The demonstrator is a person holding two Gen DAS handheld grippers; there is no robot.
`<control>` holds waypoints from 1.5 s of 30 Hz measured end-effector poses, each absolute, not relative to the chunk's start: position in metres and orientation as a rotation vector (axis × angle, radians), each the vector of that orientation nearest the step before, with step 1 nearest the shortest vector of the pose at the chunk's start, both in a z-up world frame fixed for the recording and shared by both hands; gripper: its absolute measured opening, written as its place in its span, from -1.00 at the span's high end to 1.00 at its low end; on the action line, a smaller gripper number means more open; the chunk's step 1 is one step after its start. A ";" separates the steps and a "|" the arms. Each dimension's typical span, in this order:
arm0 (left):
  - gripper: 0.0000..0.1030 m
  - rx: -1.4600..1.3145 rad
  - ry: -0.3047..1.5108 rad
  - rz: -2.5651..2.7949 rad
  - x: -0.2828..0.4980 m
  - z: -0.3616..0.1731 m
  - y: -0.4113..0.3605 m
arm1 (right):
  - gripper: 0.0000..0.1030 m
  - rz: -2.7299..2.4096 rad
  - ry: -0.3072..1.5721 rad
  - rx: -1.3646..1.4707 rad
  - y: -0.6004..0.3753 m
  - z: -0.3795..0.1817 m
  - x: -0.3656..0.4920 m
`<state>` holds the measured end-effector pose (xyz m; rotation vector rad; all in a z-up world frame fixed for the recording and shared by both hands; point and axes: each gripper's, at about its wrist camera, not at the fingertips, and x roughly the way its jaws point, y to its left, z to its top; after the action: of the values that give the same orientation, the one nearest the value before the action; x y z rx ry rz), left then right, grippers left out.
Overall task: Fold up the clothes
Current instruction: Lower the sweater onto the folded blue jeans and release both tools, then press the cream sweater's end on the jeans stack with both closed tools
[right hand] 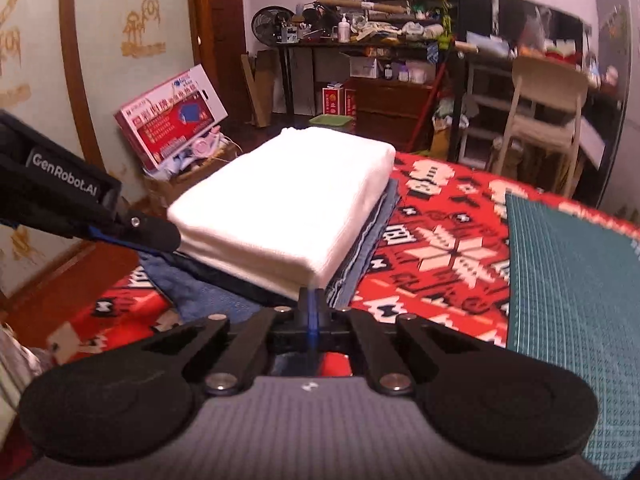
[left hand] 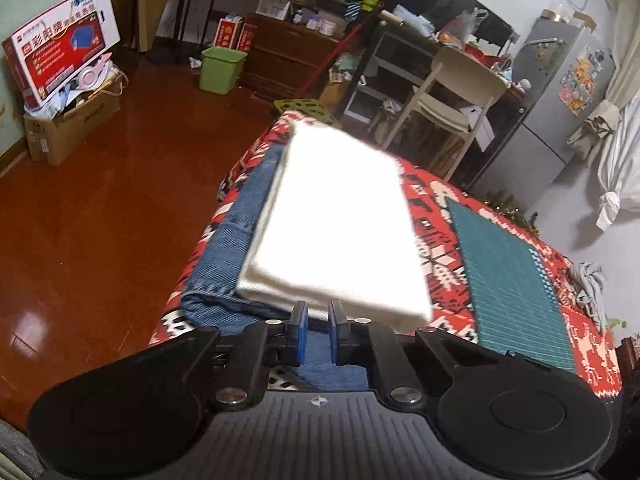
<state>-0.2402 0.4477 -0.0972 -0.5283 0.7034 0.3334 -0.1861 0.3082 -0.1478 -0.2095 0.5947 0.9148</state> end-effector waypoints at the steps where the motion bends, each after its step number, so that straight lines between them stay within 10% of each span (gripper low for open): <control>1: 0.82 -0.518 0.700 0.322 -0.237 -0.095 0.445 | 1.00 0.915 0.596 -0.193 0.303 -0.145 -0.184; 45: 0.82 -0.491 0.801 0.272 -0.181 -0.109 0.409 | 0.99 1.161 0.519 -0.289 0.300 -0.162 -0.157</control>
<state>-0.1814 0.4090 -0.1087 -0.4911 0.8011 0.2719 -0.1574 0.3004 -0.1616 -0.2895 0.5193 1.1607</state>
